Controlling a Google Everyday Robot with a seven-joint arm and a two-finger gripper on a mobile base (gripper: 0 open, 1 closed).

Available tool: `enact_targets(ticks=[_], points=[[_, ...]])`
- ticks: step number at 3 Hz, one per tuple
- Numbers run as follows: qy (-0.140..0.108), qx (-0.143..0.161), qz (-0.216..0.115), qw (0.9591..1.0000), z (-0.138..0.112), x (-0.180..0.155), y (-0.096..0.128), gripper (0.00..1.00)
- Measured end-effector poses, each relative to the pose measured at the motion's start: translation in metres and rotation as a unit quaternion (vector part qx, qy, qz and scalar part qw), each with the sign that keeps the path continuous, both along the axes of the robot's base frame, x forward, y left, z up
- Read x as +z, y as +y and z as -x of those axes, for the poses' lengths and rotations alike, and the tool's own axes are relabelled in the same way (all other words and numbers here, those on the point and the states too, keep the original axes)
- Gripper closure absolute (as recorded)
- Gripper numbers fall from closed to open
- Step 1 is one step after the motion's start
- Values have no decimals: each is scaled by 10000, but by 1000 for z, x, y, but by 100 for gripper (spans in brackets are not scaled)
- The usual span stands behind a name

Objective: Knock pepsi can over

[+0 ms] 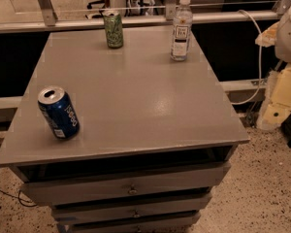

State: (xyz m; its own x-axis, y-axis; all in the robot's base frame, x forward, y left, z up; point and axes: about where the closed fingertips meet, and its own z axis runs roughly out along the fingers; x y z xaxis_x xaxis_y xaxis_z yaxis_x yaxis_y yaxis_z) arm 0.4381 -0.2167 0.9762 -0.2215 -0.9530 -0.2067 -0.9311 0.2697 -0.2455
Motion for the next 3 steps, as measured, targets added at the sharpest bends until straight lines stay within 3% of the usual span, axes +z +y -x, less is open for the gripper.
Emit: enact_targets(ticks=[2, 3], points=[[-40, -1, -74, 10000, 0, 1, 2, 0], [-41, 98, -609, 9981, -2, -14, 30, 0]])
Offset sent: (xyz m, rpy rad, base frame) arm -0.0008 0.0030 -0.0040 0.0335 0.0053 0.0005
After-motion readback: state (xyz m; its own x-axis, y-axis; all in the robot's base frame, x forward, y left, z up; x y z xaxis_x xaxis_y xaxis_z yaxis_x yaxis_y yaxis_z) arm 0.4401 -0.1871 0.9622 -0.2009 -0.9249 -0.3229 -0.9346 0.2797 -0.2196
